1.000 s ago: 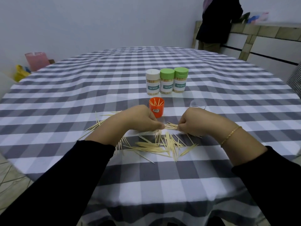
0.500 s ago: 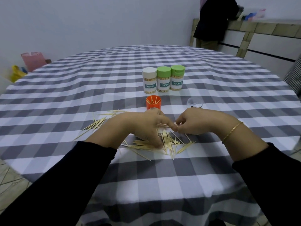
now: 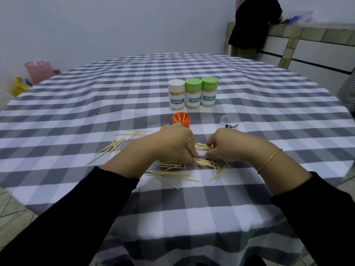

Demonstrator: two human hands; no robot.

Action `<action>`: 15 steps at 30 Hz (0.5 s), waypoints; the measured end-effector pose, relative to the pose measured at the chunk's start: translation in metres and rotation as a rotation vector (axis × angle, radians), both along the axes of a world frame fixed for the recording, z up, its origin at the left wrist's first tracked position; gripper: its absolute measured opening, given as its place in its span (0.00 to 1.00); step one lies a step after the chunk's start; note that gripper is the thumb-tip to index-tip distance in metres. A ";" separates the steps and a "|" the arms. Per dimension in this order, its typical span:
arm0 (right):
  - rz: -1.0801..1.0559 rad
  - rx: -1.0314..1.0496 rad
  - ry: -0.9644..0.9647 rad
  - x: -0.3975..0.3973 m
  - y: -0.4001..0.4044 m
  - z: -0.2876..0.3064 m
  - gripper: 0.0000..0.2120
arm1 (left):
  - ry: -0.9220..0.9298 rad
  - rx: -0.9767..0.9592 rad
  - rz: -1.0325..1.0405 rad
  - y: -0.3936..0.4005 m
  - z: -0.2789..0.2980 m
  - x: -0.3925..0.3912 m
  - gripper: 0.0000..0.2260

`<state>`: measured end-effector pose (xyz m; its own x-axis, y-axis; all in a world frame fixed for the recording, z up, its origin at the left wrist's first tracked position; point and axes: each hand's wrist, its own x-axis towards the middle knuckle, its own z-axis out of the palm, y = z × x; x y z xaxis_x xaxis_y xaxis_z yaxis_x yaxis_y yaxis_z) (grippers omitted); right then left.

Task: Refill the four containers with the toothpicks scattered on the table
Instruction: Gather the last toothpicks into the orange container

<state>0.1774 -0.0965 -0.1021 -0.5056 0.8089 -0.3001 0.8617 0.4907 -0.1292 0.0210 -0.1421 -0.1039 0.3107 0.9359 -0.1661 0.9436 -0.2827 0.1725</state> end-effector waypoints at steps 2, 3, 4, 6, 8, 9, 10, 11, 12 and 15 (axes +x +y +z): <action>-0.032 0.058 -0.024 -0.005 0.001 -0.004 0.12 | 0.119 0.055 -0.027 0.000 0.001 0.002 0.11; -0.051 0.071 -0.047 -0.008 0.002 -0.005 0.12 | 0.169 0.074 -0.040 0.000 0.000 0.003 0.12; -0.061 0.084 -0.080 -0.012 0.002 -0.006 0.11 | 0.199 0.089 -0.048 0.000 0.000 0.003 0.12; -0.052 0.124 -0.146 -0.017 0.002 -0.008 0.11 | 0.233 0.107 -0.060 0.000 -0.001 0.004 0.12; -0.025 0.200 -0.184 -0.020 -0.001 -0.009 0.09 | 0.288 0.138 -0.089 -0.001 -0.003 0.006 0.13; -0.006 0.248 -0.184 -0.021 -0.003 -0.010 0.09 | 0.319 0.154 -0.099 -0.002 -0.003 0.007 0.13; 0.012 0.298 -0.172 -0.020 -0.007 -0.010 0.09 | 0.345 0.171 -0.102 -0.002 -0.004 0.008 0.13; 0.025 0.347 -0.154 -0.019 -0.011 -0.011 0.09 | 0.370 0.190 -0.103 -0.002 -0.004 0.009 0.13; 0.034 0.391 -0.139 -0.019 -0.015 -0.011 0.09 | 0.393 0.214 -0.107 -0.002 -0.004 0.011 0.14; 0.063 0.463 -0.139 -0.017 -0.021 -0.013 0.09 | 0.443 0.272 -0.124 -0.002 -0.005 0.015 0.14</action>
